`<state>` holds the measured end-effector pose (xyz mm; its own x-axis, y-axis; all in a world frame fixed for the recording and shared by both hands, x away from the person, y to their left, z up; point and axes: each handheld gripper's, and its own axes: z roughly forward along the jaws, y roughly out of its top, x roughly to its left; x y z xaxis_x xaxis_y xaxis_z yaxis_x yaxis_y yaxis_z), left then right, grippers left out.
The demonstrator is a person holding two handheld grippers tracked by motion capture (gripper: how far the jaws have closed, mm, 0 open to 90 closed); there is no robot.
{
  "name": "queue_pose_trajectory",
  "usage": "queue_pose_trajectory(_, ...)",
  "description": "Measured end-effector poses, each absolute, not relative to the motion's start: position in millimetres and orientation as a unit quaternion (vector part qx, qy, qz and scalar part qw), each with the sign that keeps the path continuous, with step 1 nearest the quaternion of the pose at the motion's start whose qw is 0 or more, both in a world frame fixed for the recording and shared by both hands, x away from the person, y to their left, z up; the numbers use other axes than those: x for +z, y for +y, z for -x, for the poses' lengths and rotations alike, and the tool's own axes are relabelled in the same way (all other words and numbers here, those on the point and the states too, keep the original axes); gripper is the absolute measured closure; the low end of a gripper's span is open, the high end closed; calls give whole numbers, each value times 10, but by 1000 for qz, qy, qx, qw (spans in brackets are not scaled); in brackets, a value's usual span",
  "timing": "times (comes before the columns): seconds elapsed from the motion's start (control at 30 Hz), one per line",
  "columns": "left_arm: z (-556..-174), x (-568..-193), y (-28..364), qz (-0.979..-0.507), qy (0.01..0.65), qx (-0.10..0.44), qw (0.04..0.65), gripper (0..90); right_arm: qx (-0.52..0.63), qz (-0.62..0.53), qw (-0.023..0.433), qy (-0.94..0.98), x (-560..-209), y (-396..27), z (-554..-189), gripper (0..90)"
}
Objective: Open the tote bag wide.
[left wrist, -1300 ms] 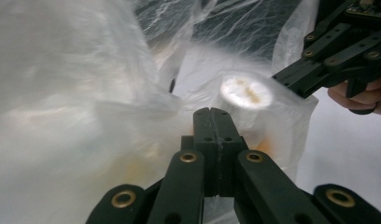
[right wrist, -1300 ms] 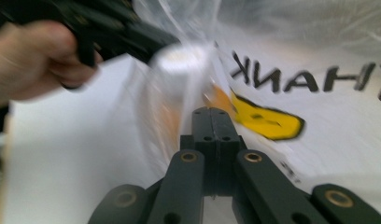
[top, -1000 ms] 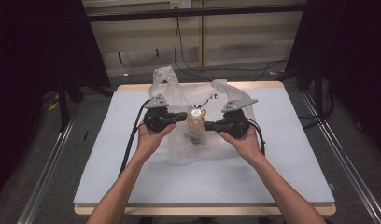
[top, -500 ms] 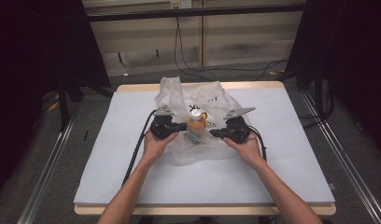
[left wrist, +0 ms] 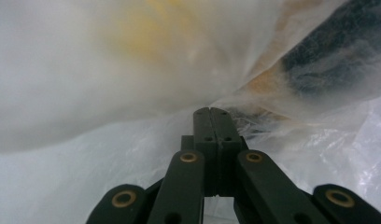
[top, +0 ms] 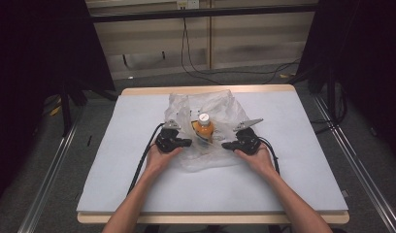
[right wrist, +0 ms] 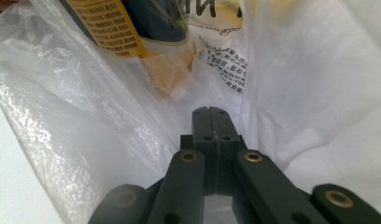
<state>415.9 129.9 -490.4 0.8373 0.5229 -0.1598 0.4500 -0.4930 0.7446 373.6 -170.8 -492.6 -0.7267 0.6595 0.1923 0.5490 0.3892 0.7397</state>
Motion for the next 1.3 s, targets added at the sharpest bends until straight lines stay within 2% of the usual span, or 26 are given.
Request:
queue_pose_trajectory(0.23,-4129,-4842,1341,-851,284,45,439,900,426,-357,71,828,-4840,-1698,-3709,900)
queue_pose_trajectory(0.47,-3913,-4456,1440,-842,247,61,476,900,485,-345,85,799,-4506,-1825,-3539,900)
queue_pose_trajectory(0.97,-3653,-4066,1536,-802,208,57,557,900,546,-330,112,762,-3989,-1905,-3491,900)
queue_pose_trajectory(1.17,-3698,-3778,1436,-797,183,67,572,900,551,-312,124,764,-3723,-1828,-3572,900)
queue_pose_trajectory(1.3,-3858,-3503,1213,-801,163,78,570,900,544,-301,134,772,-3524,-1714,-3726,900)
